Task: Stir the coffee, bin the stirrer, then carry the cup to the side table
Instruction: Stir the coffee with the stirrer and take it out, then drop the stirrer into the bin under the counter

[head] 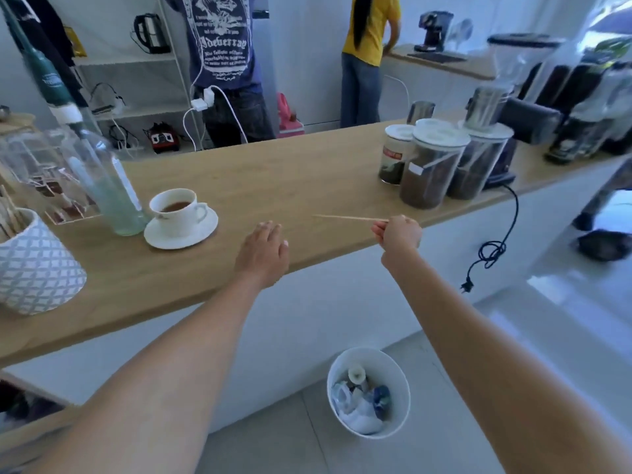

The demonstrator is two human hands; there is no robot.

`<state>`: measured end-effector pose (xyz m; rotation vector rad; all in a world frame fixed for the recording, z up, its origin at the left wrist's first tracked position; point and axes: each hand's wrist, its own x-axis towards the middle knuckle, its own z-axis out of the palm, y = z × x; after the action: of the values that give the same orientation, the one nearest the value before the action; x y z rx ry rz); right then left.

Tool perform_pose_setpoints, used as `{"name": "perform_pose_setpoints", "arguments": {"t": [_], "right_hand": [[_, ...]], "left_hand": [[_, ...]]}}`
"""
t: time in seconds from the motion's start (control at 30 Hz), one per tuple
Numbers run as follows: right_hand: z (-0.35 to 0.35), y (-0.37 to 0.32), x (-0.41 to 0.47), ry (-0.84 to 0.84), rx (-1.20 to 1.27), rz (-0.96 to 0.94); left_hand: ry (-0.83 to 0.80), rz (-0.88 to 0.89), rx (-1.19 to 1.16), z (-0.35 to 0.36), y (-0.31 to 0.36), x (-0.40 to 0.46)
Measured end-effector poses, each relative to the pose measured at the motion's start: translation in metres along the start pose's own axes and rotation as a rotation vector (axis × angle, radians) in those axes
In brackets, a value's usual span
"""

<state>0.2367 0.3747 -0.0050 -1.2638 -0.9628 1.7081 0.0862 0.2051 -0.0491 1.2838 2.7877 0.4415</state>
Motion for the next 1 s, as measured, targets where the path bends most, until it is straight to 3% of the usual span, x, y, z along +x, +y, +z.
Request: {"name": "perform_pose_setpoints", "arguments": {"t": [0.23,0.43,0.8,1.0], "right_hand": [[-0.083,0.009,0.015,0.206,-0.196,-0.126],[-0.122,0.035,0.020,0.191,-0.490,-0.294],[-0.148,0.111,0.020,-0.053,-1.170,-0.411],[-0.158,0.147,0.022,-0.195,-1.348,-0.361]], "left_hand": [[-0.094,0.052,0.025,0.044,0.045,-0.013],[-0.108,-0.001,0.071,0.064,0.052,-0.021],[-0.033,-0.027,0.121,0.078,0.054,-0.026],[0.011,-0.015,0.132,0.083,0.053,-0.028]]}}
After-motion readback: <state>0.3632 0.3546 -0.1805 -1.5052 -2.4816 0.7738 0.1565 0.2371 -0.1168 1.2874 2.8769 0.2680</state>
